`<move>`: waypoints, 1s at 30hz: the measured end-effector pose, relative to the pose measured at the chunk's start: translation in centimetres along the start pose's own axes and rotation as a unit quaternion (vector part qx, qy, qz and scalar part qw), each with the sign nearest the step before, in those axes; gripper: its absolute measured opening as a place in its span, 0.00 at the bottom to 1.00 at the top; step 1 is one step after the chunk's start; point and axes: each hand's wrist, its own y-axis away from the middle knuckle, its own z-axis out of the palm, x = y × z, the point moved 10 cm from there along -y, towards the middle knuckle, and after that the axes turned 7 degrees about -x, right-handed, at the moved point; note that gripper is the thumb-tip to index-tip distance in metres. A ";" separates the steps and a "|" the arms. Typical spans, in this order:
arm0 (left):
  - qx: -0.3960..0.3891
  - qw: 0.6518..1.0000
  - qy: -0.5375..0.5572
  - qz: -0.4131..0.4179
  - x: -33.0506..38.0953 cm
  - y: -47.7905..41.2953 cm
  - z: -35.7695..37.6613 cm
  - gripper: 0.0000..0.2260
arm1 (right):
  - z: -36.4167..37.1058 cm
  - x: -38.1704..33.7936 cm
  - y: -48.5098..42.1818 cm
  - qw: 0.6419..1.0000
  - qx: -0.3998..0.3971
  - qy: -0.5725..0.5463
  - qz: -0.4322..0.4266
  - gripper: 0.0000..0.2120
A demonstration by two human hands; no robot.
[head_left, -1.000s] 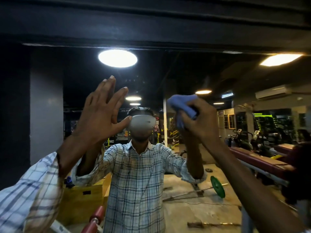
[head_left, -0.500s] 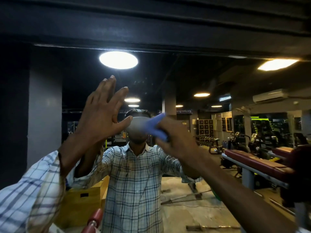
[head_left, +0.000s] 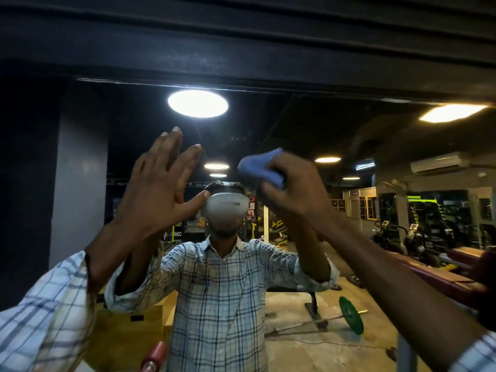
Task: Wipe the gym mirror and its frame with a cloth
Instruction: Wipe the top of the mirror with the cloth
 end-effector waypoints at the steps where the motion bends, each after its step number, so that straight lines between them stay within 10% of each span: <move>1: 0.001 1.000 0.001 0.000 0.0 0.0 0.0 0.40 | -2.2 2.0 -0.4 0.995 0.072 -0.020 0.073 0.09; 3: 0.002 1.000 0.000 0.002 0.0 0.1 0.0 0.40 | -3.4 3.6 -0.4 0.978 0.144 -0.040 0.148 0.10; 8: 0.013 1.000 0.006 0.000 -0.5 0.1 -0.2 0.41 | 2.7 -2.8 -1.3 0.995 -0.060 0.033 -0.072 0.09; 13: 0.011 1.000 0.004 0.005 -0.8 0.3 -0.4 0.40 | -5.7 3.6 -4.6 0.972 0.198 -0.001 0.130 0.11; 17: 0.013 1.000 -0.002 0.006 -1.0 0.3 -0.5 0.41 | 0.9 -3.2 -5.9 0.996 0.006 0.069 -0.054 0.09; 22: 0.007 1.000 -0.001 0.007 -1.6 0.4 -0.5 0.41 | -5.9 2.7 -8.2 0.972 0.207 0.011 0.114 0.12; 27: 0.005 1.000 0.008 0.006 -2.2 0.5 -0.7 0.41 | -0.6 -3.2 -10.0 0.993 0.036 0.071 -0.082 0.11; 30: 0.007 1.000 0.011 0.005 -2.5 0.6 -0.9 0.40 | -4.7 0.4 -10.8 0.990 0.138 0.028 0.023 0.10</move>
